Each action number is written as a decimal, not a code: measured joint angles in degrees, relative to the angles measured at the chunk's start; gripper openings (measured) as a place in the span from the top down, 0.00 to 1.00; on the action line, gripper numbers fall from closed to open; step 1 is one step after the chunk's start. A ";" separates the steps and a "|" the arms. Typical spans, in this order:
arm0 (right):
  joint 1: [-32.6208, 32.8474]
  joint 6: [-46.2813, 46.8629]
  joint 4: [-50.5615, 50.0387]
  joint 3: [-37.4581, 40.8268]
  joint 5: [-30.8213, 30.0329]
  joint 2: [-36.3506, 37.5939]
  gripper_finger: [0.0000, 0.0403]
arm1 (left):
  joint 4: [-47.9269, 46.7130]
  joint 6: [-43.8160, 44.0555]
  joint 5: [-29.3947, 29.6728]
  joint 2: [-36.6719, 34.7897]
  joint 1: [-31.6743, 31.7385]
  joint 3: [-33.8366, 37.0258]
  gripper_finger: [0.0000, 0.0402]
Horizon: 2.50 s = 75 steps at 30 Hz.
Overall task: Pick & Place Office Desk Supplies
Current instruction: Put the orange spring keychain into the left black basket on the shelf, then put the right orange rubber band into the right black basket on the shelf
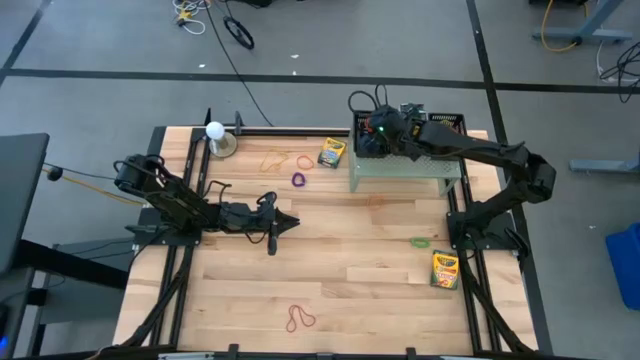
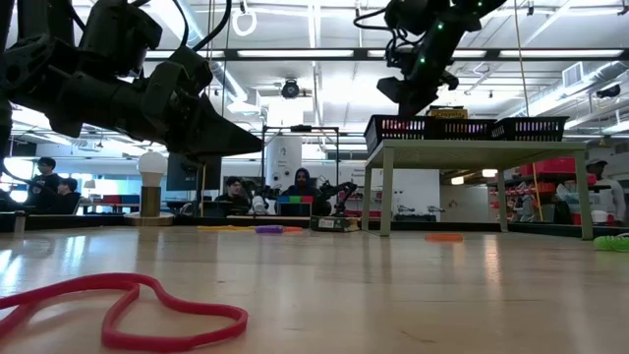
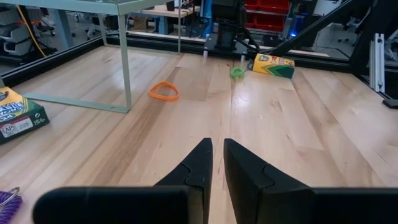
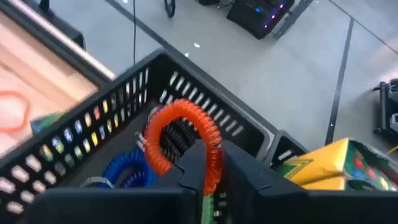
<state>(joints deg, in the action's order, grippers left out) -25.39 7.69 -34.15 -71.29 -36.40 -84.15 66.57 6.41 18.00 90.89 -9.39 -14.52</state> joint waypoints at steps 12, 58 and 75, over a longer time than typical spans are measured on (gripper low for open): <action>0.15 -1.87 -0.16 0.06 -5.42 1.50 0.59 | -0.02 0.01 -0.02 0.00 0.00 0.00 0.88; 32.67 33.88 25.98 37.62 -1.13 -2.74 0.72 | -5.03 1.28 2.36 0.02 -1.07 -0.02 0.88; 26.43 25.70 33.54 37.48 7.04 -10.52 0.82 | -4.94 1.28 2.36 0.02 -1.07 0.00 0.88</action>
<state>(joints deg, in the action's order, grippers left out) 1.05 33.39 -0.60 -33.80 -29.36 -94.67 61.63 7.68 20.36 90.91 -10.46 -14.52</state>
